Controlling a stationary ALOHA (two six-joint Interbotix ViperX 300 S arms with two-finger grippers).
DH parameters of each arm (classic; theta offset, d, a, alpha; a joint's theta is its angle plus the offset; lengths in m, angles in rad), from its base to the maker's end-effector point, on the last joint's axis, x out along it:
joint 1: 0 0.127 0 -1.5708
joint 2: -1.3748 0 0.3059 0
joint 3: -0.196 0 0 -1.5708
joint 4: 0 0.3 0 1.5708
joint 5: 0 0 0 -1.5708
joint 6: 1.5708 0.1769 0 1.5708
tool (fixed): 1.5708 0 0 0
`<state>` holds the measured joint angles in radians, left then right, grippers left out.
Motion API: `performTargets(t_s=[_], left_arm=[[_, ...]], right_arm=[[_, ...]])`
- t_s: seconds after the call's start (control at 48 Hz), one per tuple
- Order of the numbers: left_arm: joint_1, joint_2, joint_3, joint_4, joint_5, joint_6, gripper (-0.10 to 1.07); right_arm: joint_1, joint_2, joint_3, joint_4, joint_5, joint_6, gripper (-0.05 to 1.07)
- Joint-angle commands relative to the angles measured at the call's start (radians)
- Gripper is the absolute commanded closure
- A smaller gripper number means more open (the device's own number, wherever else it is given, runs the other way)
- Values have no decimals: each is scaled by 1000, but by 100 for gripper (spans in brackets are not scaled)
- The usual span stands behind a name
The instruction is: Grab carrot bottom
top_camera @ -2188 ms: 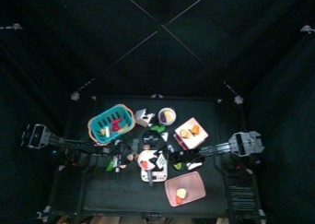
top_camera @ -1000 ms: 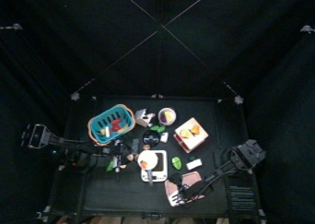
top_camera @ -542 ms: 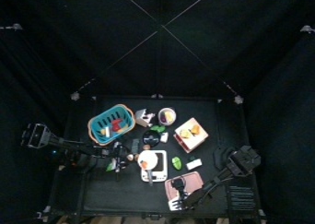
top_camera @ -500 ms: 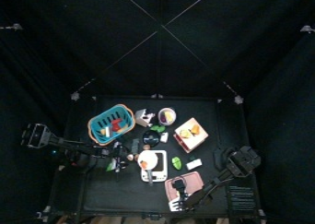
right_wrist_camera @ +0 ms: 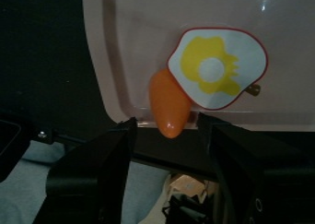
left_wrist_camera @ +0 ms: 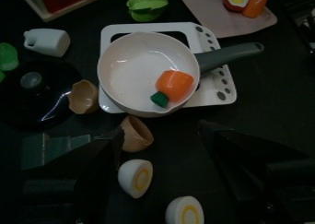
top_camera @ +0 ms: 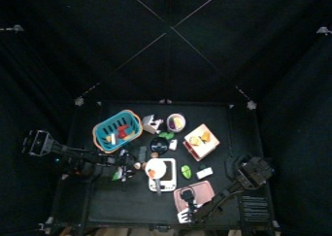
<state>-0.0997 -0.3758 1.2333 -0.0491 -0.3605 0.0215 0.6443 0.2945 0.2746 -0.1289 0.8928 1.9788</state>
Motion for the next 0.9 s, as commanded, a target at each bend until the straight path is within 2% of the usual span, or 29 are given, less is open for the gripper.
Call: performTargets(t_s=[0.0,0.188,0.583,0.875], left_arm=[[-3,-2,-11,-2,-5,-2,-1],[-3,-2,-8,-2,-5,-2,-1],[-5,-2,-2,-37,-5,0,-1],[-5,-2,-2,-35,-5,2,-1]], right_arm=[[-12,-25,8,-18,-11,3,14],[-21,-25,25,-29,-46,2,17],[-21,-25,31,-23,-63,-11,30],[-21,-57,17,-43,-52,-15,31]])
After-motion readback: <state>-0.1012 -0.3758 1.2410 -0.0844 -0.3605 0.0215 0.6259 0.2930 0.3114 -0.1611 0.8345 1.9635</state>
